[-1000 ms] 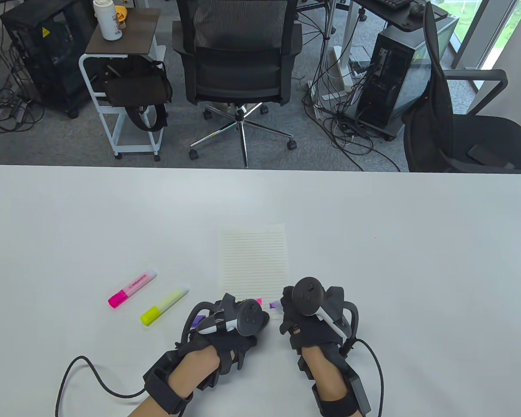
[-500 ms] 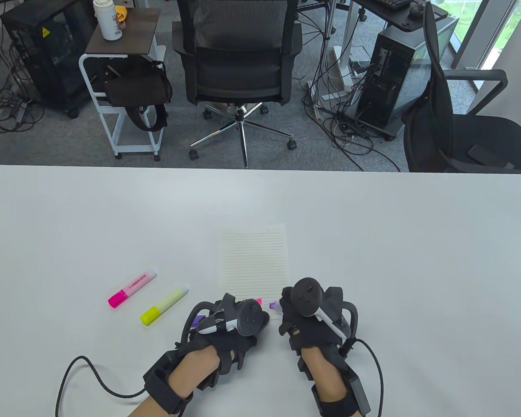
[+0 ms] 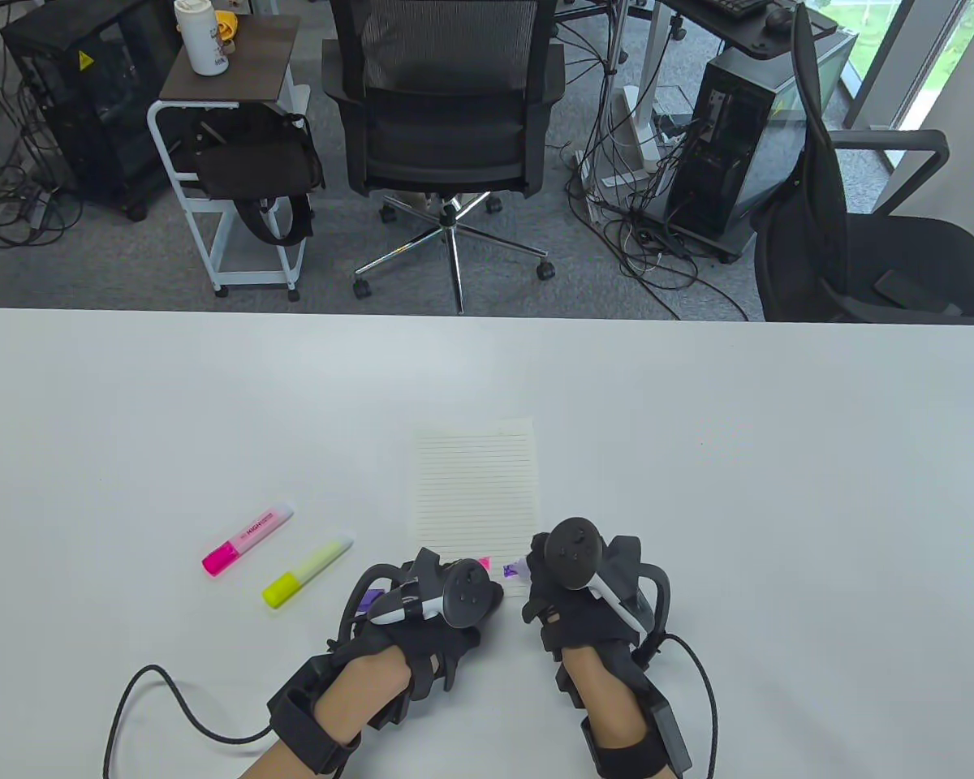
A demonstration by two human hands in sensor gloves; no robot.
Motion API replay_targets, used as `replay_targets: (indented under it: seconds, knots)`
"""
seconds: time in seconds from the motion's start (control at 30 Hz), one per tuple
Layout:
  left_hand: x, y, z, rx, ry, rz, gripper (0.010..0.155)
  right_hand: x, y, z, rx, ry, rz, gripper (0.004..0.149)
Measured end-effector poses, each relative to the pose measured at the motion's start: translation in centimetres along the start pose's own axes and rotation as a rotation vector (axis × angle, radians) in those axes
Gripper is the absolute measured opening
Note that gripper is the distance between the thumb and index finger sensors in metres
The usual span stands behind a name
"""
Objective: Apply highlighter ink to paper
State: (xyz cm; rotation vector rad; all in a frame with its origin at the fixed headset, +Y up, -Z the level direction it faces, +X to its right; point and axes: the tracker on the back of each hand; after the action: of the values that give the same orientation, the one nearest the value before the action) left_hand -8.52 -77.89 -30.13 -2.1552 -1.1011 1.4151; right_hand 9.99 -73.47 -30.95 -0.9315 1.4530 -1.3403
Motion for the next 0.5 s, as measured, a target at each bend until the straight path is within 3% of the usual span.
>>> replay_targets:
  seconds: [0.5]
  knots:
    - [-0.03, 0.0, -0.01, 0.001, 0.002, 0.0, 0.065, -0.17, -0.12, -0.11, -0.029, -0.004, -0.015, 0.036]
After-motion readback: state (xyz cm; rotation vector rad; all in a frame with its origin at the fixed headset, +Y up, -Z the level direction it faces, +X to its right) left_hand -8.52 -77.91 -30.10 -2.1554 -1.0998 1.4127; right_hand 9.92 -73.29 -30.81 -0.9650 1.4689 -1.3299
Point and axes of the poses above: the tracker on the back of each hand, its own z axis roughly to the little-finger side, its own y axis roughly from the wrist to the fingertips, x = y × z, and after that the axes turned 15 degrees about z, right-handed
